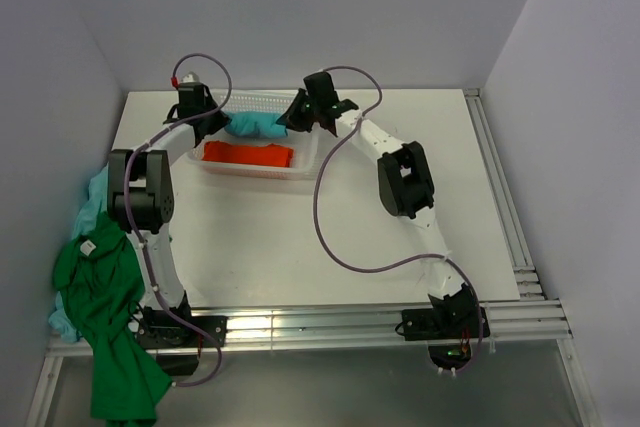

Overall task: Roll the t-shirts
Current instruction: Place the rolled tshirt into the container

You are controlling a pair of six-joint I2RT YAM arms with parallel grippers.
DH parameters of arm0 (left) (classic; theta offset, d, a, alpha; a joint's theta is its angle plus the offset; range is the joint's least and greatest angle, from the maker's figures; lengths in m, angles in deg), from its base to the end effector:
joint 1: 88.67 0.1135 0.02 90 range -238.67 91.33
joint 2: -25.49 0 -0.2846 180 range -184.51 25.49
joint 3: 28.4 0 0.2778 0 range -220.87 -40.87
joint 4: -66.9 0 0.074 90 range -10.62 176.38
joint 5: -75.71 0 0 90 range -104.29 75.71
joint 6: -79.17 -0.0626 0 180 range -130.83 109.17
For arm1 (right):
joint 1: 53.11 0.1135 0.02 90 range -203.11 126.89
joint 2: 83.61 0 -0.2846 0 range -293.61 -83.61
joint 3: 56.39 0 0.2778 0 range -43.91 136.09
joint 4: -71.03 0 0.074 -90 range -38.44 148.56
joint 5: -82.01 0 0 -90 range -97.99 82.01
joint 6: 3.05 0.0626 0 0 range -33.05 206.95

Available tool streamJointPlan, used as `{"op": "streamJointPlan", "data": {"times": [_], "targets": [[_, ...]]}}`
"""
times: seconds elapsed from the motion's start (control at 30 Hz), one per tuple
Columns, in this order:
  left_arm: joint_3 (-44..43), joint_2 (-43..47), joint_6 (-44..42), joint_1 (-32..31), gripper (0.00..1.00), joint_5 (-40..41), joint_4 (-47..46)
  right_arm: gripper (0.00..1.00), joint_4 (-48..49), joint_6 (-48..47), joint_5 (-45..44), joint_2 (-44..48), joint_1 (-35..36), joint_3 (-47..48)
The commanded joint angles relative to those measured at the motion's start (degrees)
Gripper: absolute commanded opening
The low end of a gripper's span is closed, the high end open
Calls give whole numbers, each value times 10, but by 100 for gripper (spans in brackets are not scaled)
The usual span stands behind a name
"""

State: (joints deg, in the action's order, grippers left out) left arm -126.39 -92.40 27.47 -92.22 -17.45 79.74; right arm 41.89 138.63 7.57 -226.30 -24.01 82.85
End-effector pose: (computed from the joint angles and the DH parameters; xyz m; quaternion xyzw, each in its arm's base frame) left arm 0.5279 -0.0362 0.1967 -0.2494 0.8413 -0.1937 0.4387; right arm 0.5483 0.3244 0.1969 0.1064 0.8649 0.3988 0.2855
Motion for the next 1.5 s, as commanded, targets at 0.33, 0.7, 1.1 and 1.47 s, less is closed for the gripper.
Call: {"op": "streamJointPlan", "data": {"times": [0.33, 0.7, 1.1, 1.47], "targets": [[-16, 6, -5, 5, 13, 18, -48, 21, -15, 19, -54, 33, 10, -31], [-32, 10, -13, 5, 42, 10, -24, 49, 14, -12, -138, 124, 24, -103], [8, 83, -4, 3, 59, 4, -28, 40, 44, -27, -171, 176, 34, -153], [23, 82, 21, -6, 50, -38, -40, 15, 26, 10, -90, 87, 34, -78]]}}
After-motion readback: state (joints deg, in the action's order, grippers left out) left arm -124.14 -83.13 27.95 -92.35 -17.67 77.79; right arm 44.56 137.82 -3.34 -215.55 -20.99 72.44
